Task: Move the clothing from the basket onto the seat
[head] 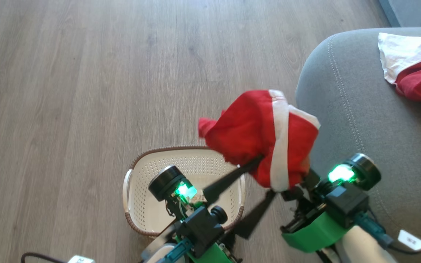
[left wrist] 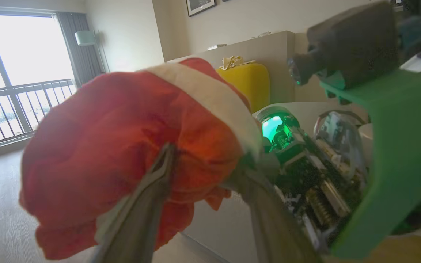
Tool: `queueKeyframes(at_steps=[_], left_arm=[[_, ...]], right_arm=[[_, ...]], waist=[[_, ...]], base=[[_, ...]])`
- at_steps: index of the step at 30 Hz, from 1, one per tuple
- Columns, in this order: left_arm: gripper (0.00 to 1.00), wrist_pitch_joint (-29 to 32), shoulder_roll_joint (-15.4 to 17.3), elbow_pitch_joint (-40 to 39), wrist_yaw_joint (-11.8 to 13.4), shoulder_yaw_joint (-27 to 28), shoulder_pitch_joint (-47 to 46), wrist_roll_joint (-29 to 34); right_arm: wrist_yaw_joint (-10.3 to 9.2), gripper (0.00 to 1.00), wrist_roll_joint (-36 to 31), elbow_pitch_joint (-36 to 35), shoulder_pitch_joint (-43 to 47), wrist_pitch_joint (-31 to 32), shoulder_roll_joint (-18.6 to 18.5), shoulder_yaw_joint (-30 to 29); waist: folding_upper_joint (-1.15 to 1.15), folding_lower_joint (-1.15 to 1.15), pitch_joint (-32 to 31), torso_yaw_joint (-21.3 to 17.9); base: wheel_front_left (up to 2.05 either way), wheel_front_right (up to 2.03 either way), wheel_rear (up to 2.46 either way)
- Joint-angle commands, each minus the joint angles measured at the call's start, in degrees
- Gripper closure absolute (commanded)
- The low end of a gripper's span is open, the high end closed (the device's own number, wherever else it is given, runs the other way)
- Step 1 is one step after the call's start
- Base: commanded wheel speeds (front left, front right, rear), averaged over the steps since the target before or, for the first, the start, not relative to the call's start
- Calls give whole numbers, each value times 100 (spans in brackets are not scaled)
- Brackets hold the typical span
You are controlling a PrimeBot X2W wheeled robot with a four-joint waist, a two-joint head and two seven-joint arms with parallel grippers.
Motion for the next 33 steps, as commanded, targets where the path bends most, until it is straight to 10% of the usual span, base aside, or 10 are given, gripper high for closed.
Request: queueKeyframes(at_steps=[1,33], left_arm=[[10,-4,-22,-168,-31,187,-168,47],[0,-4,205,1264,-35,899,531,-220]], right_arm=[[-2,100,41,-293,-184,-38,100,3],[-2,100,-48,-230,-90,-38,92,-1952]], waist=[[0,0,-16,6],[0,0,-90,-437]], base=[[0,0,0],[0,0,0]])
